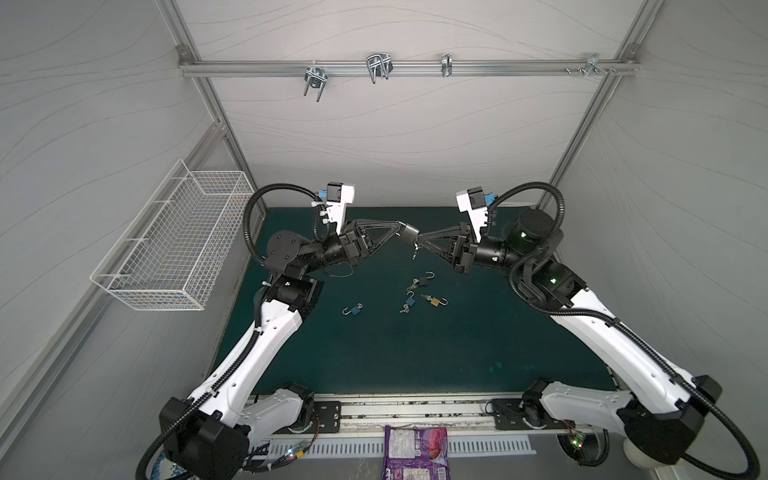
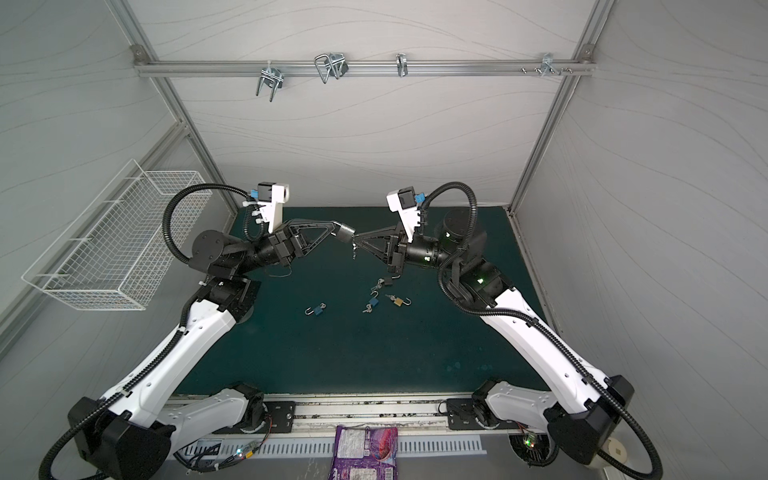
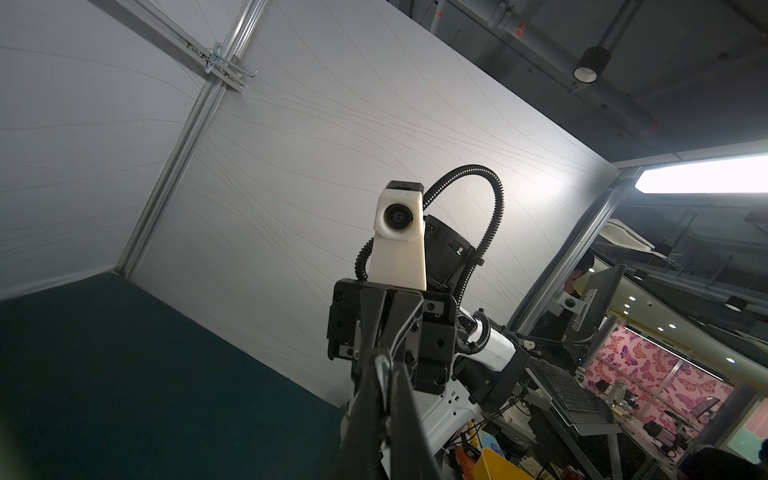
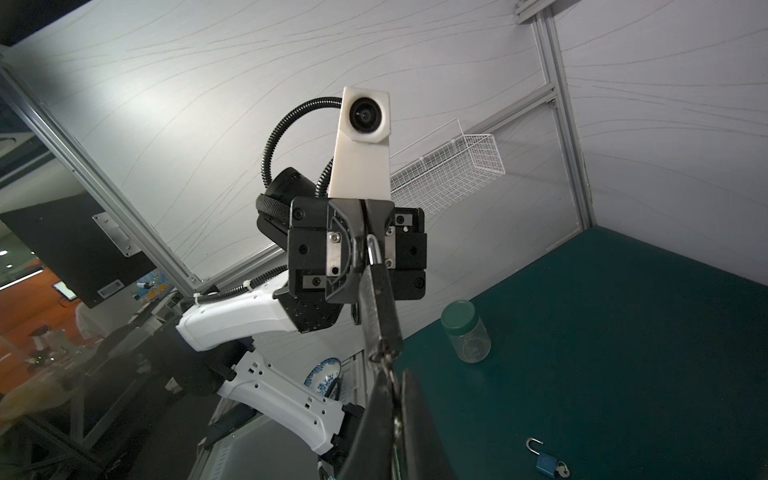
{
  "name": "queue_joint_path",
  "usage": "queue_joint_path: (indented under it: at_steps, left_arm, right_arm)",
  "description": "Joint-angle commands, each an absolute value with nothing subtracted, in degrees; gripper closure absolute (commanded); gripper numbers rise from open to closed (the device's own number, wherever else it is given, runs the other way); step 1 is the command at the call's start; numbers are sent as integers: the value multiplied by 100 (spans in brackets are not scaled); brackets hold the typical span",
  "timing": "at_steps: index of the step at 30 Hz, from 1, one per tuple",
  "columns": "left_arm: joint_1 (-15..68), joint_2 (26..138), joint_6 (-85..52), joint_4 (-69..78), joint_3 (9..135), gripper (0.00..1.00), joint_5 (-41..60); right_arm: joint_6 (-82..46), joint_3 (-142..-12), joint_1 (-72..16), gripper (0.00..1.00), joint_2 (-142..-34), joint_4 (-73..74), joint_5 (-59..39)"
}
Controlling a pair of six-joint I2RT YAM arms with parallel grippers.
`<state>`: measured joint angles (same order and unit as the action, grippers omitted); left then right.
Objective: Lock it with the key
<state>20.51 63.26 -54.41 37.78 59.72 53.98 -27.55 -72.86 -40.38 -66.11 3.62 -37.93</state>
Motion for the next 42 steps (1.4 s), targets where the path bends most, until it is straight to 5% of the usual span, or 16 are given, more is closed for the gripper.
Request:
queue_joint_path:
  at_steps: [1,16,25,42]
  left_arm:
    - [2058,6265,-5467,4089,6101,100,5408]
    - [1632,6100,-5437,3859,6293,100,5400]
    - [2331,6086,-2447,-770,6884,100,4196]
    - [2856,7055,-2375,-1307,6417,100,3615]
  right_arm:
    - [-2767,-7278,-4019,100,-6430,452,-3823]
    - [-2509,-6489,-3727,100,-5609,-398,-3548]
    - [-2306,-5722,-3685,100,-5170,-3477,-308]
    - [-3501,-3616,-2684,100,-6012,-2315,-1817]
